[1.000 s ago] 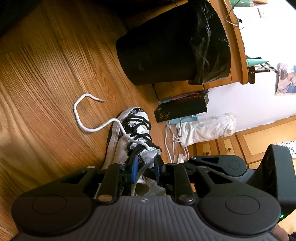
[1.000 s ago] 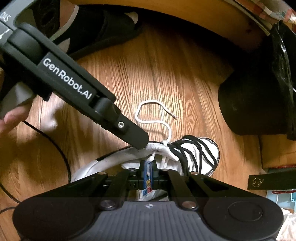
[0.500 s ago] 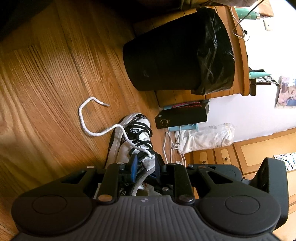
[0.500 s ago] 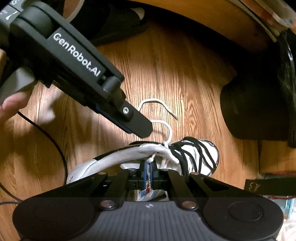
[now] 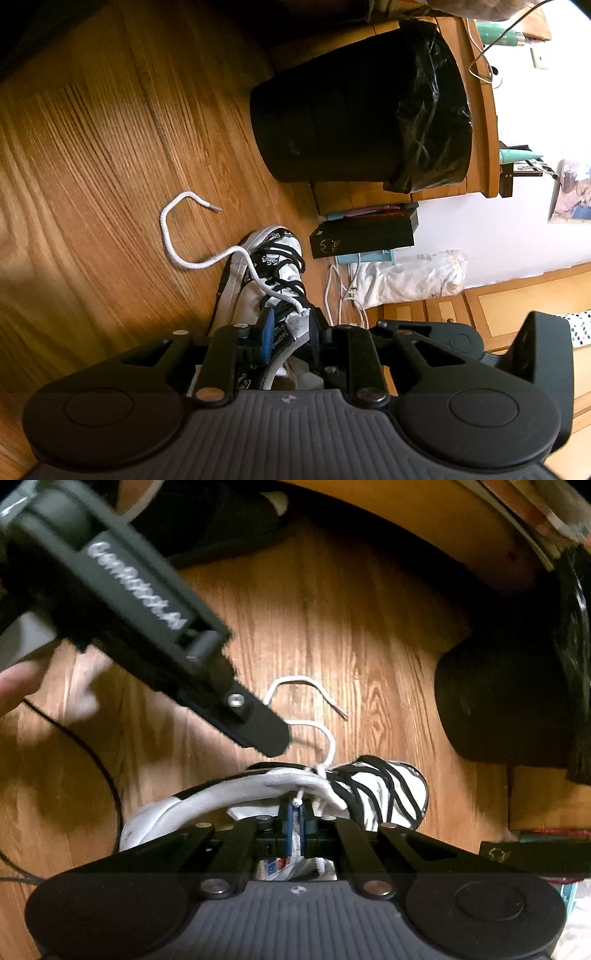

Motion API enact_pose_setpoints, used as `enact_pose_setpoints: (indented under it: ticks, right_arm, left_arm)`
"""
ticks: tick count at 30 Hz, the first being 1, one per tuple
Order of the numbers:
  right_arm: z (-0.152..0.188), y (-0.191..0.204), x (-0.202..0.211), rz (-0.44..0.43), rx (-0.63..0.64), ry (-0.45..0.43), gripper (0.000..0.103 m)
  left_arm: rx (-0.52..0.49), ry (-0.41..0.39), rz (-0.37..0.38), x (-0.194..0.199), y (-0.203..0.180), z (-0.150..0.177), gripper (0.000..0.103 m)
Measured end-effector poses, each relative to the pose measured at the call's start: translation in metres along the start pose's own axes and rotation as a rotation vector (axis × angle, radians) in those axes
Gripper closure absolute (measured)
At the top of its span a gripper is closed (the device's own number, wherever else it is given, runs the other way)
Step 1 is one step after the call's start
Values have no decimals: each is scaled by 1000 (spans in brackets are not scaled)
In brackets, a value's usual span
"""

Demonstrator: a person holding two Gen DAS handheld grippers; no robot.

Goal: Lace up shoes with both hands

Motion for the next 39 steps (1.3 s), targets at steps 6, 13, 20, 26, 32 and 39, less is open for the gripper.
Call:
enact_pose_setpoints:
  ticks: [6, 13, 20, 26, 32, 39]
  right_arm:
    - [0, 3, 2, 5, 14, -6, 99]
    - [-3, -2, -5, 2, 17, 11, 99]
    - [-3, 6, -7, 63, 116, 18, 98]
    - [6, 3, 4, 76, 89, -60, 97]
    - [12, 2, 11, 71, 60, -98, 97]
    - [15, 2, 2, 87, 68, -69, 97]
  left_arm:
    - [-4, 9, -3, -3, 1, 2, 81]
    - [5, 3, -5, -2, 3, 1, 81]
    - [9, 4, -4, -2, 4, 3, 81]
    - [12, -3, -5, -1, 4, 0, 81]
    - [8, -1, -9, -1, 4, 2, 81]
    - [0, 5, -14, -1, 4, 3, 81]
Point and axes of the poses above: each gripper's, at about its wrist camera, not at the fingertips, and x roughly against the way its jaws point, y to its left, z to its underside, the point moved 10 cm from there along -x, roughly the way its jaws point, and after that the axes turned 14 degrees about y, right-handed, at the moved point
